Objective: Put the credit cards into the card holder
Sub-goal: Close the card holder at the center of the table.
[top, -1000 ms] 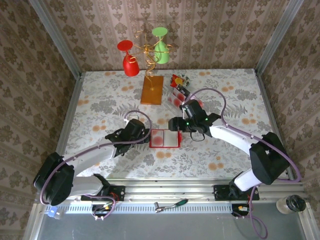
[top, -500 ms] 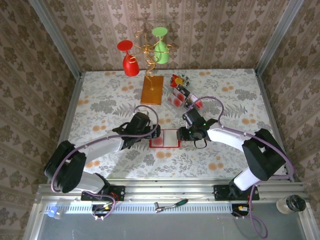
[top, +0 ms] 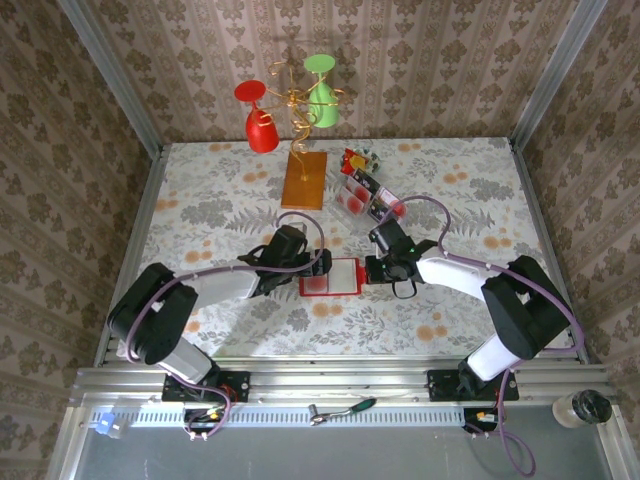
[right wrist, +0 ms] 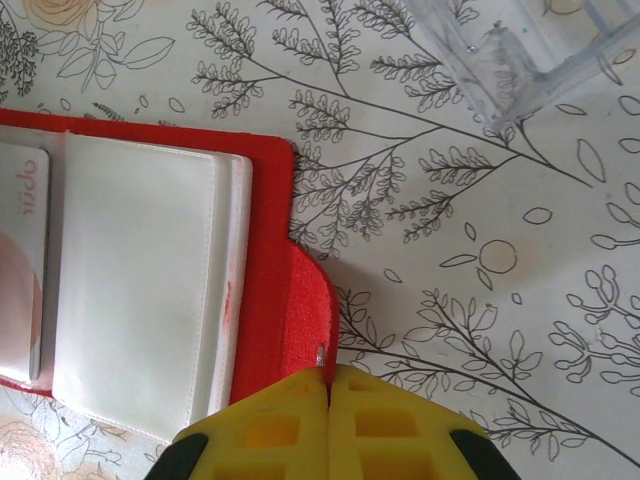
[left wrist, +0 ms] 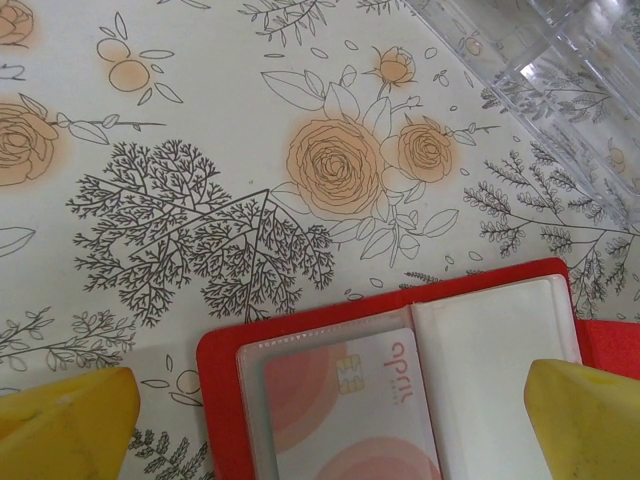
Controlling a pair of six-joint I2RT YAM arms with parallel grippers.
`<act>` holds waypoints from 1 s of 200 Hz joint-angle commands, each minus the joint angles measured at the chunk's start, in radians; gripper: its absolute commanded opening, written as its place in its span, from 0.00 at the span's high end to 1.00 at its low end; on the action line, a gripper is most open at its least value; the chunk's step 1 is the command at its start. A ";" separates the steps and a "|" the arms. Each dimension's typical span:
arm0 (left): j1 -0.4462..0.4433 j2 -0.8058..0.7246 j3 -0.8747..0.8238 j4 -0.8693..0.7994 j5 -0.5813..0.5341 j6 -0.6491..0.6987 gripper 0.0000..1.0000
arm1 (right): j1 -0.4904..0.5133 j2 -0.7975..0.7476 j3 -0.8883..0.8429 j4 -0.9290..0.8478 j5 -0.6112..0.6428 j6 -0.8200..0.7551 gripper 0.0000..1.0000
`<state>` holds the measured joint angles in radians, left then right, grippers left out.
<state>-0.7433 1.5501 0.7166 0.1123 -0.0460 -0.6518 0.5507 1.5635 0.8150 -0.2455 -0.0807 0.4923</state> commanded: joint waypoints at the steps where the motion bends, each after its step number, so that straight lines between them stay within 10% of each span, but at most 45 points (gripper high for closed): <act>1: 0.006 0.018 -0.005 0.035 0.012 -0.016 0.00 | -0.010 -0.023 -0.017 0.013 0.000 -0.012 1.00; 200: -0.004 0.103 0.034 0.141 0.109 -0.018 0.00 | -0.014 -0.003 -0.041 0.071 -0.057 0.038 1.00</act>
<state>-0.7433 1.6440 0.7238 0.2031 -0.0078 -0.6590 0.5392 1.5597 0.7891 -0.1905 -0.1127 0.5079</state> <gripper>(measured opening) 0.999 0.067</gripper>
